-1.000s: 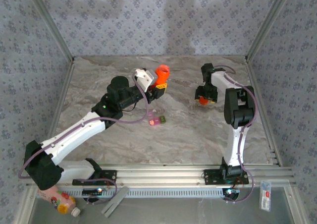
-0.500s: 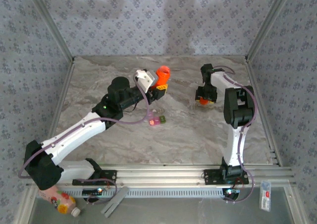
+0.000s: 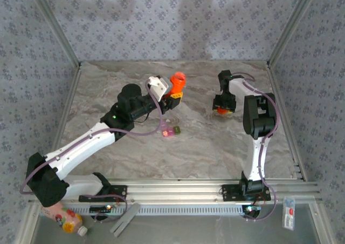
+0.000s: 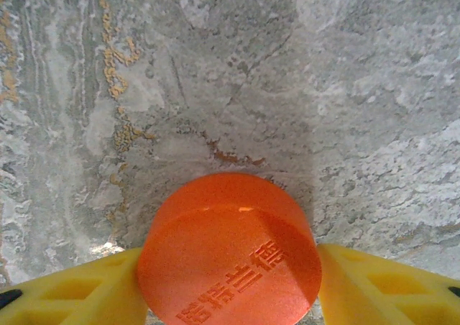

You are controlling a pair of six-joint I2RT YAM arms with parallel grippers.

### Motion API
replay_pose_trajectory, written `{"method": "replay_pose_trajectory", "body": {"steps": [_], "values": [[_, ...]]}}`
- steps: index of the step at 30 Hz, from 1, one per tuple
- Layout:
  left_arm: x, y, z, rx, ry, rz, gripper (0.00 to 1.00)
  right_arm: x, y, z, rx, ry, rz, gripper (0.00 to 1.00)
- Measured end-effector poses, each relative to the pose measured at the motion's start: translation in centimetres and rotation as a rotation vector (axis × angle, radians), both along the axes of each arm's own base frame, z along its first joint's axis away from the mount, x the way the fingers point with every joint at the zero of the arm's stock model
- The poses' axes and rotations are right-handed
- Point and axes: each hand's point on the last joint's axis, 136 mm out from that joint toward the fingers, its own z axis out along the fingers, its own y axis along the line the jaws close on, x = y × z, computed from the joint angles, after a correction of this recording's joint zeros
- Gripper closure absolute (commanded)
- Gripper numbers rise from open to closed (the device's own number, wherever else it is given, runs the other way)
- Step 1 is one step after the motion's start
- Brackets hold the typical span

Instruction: Sort the pills into containers

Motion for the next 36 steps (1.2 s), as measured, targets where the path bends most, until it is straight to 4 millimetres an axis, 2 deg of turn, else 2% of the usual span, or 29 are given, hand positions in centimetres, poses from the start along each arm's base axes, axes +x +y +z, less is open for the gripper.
{"method": "replay_pose_trajectory", "body": {"steps": [4,9,25,28,31,36], "values": [[0.0,0.0,0.0,0.0,0.0,0.0,1.0,0.0,0.0,0.0,0.0,0.0,0.003,0.4],[-0.01,-0.01,0.0,0.0,0.0,0.0,1.0,0.02,0.0,0.02,-0.001,-0.001,0.007,0.35],[-0.16,-0.65,-0.66,0.011,0.012,-0.015,1.0,0.14,0.02,0.12,0.0,-0.004,0.007,0.39],[-0.15,-0.65,-0.67,0.011,0.012,-0.015,1.0,0.15,0.02,0.12,0.0,-0.005,0.006,0.42],[-0.15,-0.68,-0.73,0.012,0.013,-0.016,1.0,0.16,0.03,0.17,0.0,-0.005,0.007,0.5],[-0.15,-0.7,-0.73,0.012,0.013,-0.016,1.0,0.3,0.06,0.44,0.002,-0.014,0.01,0.52]]}}
